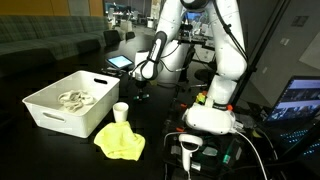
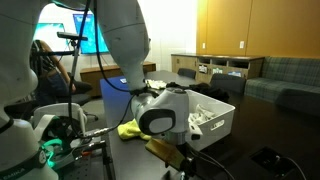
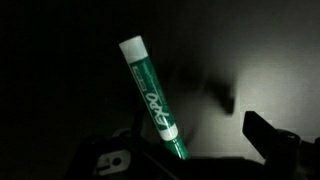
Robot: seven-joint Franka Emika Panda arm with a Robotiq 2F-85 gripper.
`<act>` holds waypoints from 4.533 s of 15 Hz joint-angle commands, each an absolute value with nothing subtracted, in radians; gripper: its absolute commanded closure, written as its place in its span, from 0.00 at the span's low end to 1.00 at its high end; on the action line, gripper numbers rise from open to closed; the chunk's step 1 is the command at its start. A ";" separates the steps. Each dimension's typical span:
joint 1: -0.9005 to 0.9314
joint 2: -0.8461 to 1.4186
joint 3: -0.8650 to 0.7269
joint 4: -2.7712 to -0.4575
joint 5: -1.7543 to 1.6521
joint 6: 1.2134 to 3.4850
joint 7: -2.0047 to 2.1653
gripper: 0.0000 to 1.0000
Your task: The white towel should go in the basket first, followed by the marker in the cup, then the yellow towel in the basket, and the black tape in the cup.
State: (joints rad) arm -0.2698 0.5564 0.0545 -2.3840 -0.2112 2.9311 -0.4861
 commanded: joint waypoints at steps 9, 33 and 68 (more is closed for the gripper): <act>-0.381 0.626 0.109 -2.251 -0.204 2.850 -0.635 0.00; -0.313 0.614 0.045 -2.193 -0.209 2.729 -0.714 0.93; -0.005 0.161 0.071 -2.328 -0.320 2.676 -0.533 0.92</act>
State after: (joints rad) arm -0.0081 0.1942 0.0730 -2.2518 -0.3078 2.5708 -0.5298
